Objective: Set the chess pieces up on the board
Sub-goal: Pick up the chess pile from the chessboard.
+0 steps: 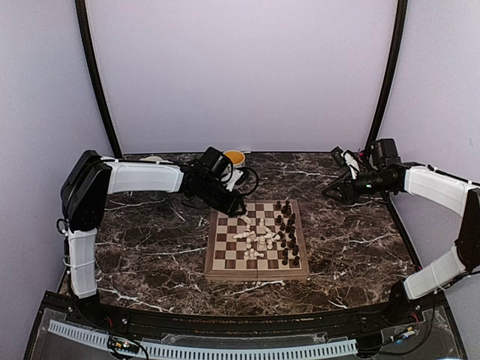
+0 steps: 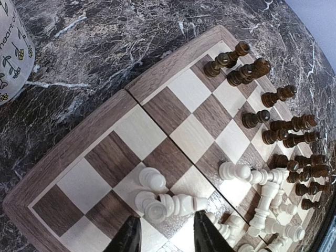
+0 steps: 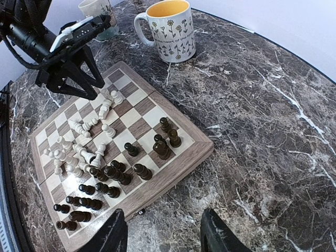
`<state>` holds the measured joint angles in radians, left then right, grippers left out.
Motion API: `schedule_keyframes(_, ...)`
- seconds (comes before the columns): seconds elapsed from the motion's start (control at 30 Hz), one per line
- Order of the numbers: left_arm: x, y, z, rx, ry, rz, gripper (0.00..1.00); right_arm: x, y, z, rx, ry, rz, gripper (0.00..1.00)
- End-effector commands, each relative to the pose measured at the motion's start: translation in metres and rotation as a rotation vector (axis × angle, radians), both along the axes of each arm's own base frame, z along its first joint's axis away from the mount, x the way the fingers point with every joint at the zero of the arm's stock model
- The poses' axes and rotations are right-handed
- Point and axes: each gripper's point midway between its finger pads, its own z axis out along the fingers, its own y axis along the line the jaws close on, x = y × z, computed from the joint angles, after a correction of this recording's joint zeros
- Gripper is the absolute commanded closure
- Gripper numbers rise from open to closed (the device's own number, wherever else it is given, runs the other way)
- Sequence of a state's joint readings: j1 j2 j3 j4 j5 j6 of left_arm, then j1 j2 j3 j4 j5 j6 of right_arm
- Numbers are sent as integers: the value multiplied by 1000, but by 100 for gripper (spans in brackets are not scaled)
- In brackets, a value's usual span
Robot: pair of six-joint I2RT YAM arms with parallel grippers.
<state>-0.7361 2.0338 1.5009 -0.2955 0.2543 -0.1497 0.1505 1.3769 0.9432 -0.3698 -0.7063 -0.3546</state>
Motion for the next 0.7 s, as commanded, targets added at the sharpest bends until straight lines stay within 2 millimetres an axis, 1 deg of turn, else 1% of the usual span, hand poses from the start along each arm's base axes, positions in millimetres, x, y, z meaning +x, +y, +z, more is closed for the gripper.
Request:
schedule_keyframes(0.0,8,-3,4,17,-20,16,65,2,0,3,0,-39,5,52)
schedule_keyframes(0.13,13,-1,2,29,-38,35,68,2,0,1,-3,-34,5,52)
schedule_keyframes(0.4,15,-2,-4,37,-40,36,77,4,-1,-4,-12,-25,0,52)
schedule_keyframes(0.67,16,-1,-12,52,-41,30,78,5,-1,-9,-14,-7,-2,52)
